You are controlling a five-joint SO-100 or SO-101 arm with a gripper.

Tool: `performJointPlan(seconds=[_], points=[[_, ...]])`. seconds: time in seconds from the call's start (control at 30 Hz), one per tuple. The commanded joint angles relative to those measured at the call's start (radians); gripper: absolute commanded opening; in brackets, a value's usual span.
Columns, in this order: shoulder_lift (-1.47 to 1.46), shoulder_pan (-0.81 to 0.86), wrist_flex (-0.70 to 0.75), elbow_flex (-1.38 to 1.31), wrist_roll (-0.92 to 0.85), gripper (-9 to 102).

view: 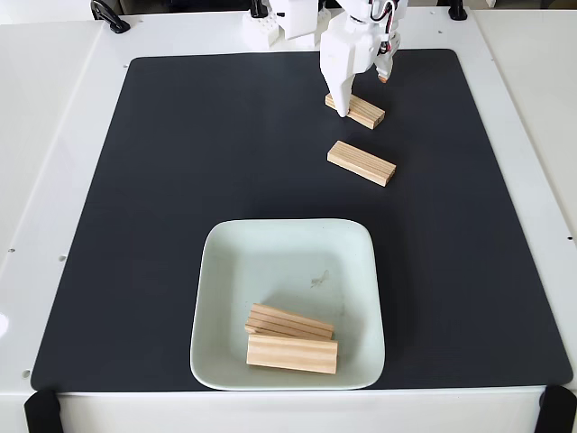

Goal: Pick up the wooden block and place them on the plate.

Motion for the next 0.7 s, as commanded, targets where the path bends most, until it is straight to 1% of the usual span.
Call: performJointPlan(seconds=[0.0, 0.13, 0.2, 0.43, 0.67], points=[[0.003, 0.0, 0.003, -0.002, 0.005, 39], [0.003, 0.0, 0.003, 0.0, 0.005, 38], [0.002, 0.0, 0.003, 0.0, 0.005, 35], [0.002, 0.0, 0.003, 0.002, 0.005, 16], [0.002, 0.0, 0.003, 0.028, 0.005, -1]])
